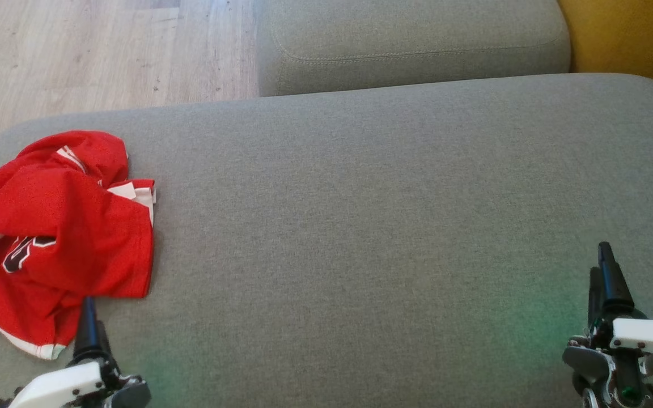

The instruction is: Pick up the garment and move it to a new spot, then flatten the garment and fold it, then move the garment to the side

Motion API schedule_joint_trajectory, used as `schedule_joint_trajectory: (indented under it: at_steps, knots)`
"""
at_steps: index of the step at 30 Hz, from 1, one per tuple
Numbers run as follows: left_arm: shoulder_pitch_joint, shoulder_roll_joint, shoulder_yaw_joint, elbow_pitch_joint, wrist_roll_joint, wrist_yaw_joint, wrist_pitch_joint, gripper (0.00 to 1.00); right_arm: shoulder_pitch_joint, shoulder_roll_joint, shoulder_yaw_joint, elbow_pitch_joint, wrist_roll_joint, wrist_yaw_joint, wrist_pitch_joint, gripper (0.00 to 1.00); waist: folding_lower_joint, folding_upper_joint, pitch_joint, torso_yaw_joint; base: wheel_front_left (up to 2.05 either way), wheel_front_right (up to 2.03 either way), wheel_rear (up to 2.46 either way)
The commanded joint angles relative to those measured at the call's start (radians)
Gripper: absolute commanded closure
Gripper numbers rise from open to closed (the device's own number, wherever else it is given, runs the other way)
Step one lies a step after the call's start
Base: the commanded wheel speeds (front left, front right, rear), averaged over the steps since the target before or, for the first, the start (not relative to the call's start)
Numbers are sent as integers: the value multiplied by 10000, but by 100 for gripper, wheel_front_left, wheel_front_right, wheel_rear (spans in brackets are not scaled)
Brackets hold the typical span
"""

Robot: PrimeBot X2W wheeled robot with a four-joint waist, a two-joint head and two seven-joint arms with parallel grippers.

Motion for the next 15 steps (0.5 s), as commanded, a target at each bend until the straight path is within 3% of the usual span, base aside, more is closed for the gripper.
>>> schedule_joint_trajectory:
  at_steps: [1,15]
  knots:
    - [-431,81,270,-395,192,-17,-124,0,-484,-52,10,-499,-345,18,-114,0,0,0,4,8,0,0,0]
    - [-526,91,586,-1109,1912,-25,-539,0,-561,-59,384,-1517,-3282,27,-527,0,0,0,61,28,0,0,0]
